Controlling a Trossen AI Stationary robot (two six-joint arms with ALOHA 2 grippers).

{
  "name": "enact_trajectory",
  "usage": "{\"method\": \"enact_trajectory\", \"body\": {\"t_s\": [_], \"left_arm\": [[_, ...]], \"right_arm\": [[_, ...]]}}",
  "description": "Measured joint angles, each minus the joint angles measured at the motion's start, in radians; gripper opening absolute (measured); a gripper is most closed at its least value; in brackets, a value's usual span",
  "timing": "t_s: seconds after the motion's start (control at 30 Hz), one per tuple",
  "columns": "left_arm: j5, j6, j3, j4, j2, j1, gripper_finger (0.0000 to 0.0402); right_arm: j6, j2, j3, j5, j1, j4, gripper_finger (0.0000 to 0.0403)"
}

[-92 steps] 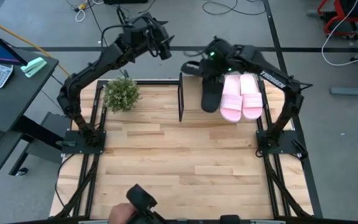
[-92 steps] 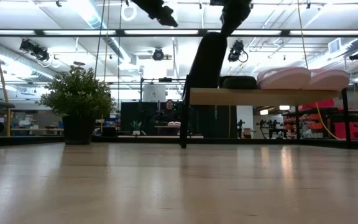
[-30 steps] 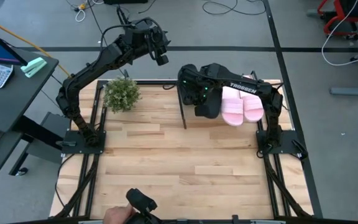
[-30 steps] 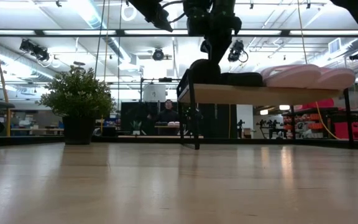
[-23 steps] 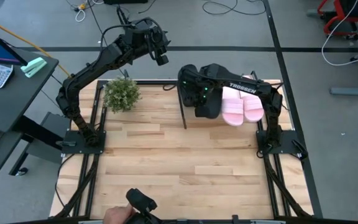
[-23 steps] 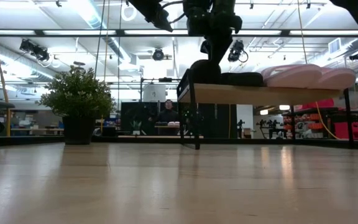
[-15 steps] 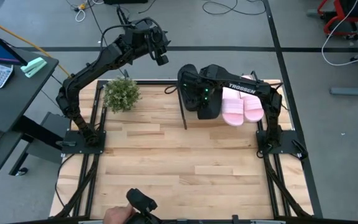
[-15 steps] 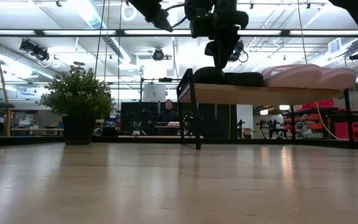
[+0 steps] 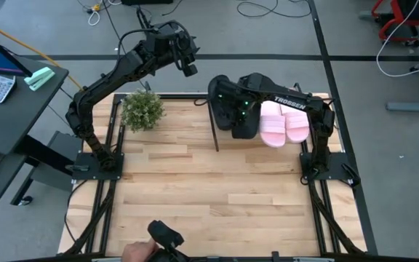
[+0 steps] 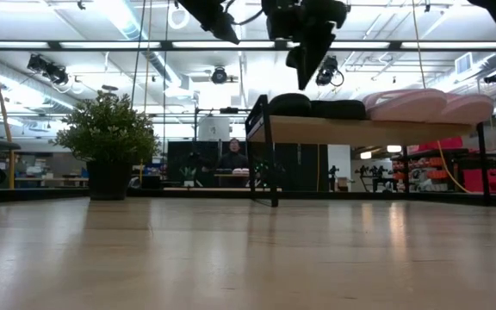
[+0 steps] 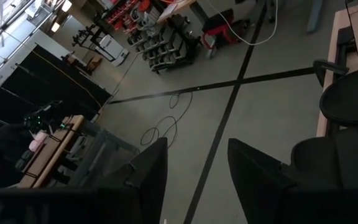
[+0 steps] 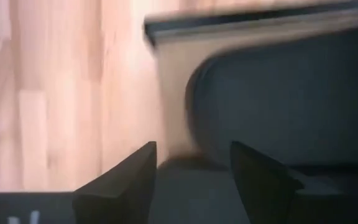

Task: Pick and place slides into the shelf
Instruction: Put the black slipper on the shelf

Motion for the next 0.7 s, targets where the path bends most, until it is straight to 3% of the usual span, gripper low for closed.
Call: {"method": "enact_trajectory", "body": {"t_s": [0.23, 0.47, 0.57, 0.63, 0.7], "left_arm": [[0.001, -0.029, 0.0, 0.0, 0.0, 0.006, 0.0178], [0.001, -0.07, 0.0, -0.002, 0.0, 0.011, 0.0174], [0.008, -0.117, 0.0, -0.018, 0.0, 0.011, 0.0177], [0.072, -0.167, 0.0, -0.045, -0.001, 0.013, 0.0178], [0.21, -0.232, -0.001, -0.083, -0.009, 0.026, 0.0177]], "right_arm": [[-0.01, 0.0, 0.0, 0.015, -0.005, 0.117, 0.0146], [-0.01, 0.009, 0.001, -0.004, -0.016, 0.117, 0.0017], [-0.01, 0.013, 0.001, -0.005, -0.019, 0.116, 0.0014], [-0.008, 0.013, 0.001, -0.021, -0.02, 0.116, 0.0015], [-0.008, 0.013, 0.001, -0.027, -0.021, 0.116, 0.0007]]}}
